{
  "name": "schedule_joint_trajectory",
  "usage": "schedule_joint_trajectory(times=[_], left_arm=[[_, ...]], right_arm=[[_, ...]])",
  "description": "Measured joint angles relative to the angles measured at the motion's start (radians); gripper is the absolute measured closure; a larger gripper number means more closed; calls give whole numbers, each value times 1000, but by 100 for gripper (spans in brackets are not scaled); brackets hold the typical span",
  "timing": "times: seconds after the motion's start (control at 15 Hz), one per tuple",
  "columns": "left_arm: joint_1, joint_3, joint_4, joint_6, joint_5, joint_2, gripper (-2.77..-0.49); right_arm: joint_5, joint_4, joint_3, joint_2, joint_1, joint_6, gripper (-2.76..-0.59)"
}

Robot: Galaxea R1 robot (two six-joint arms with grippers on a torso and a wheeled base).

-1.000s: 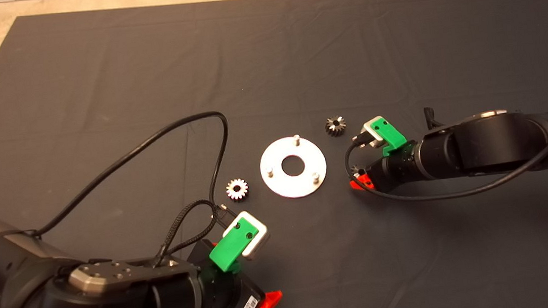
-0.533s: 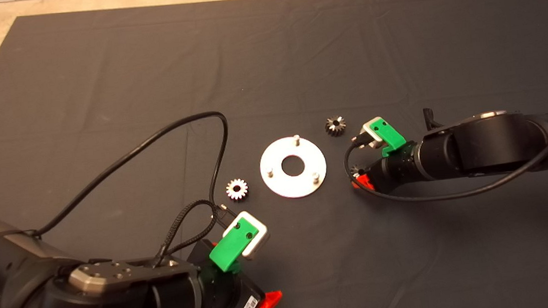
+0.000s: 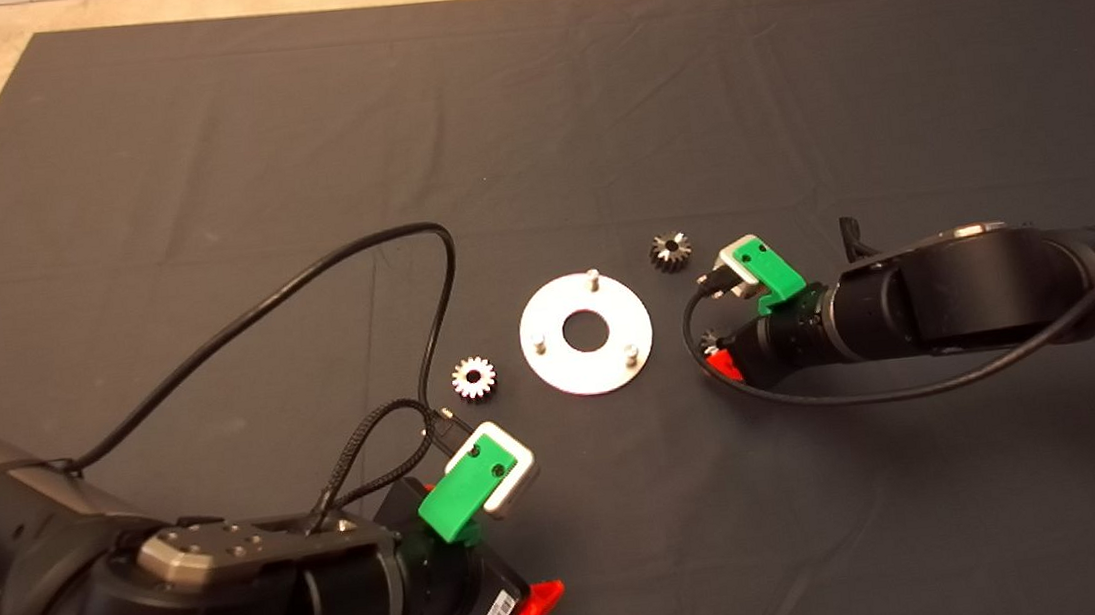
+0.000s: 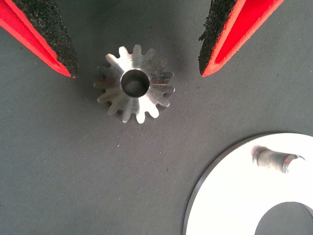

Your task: Install three planetary gears onto the carrier pins

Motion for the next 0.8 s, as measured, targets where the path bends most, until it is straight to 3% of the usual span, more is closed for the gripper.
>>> schedule_joint_trajectory(times=[0.13,0.27,0.53,0.8], left_arm=[[0,0,0,0,0,0,-251],[0,0,0,0,0,0,-251],[0,0,0,0,0,0,-251],[0,0,0,0,0,0,-251]], right_arm=[[0,0,0,0,-3,0,-182],[0,0,0,0,-3,0,-167],[0,0,-11,0,-3,0,-167],[0,0,-14,0,-22,0,-167]])
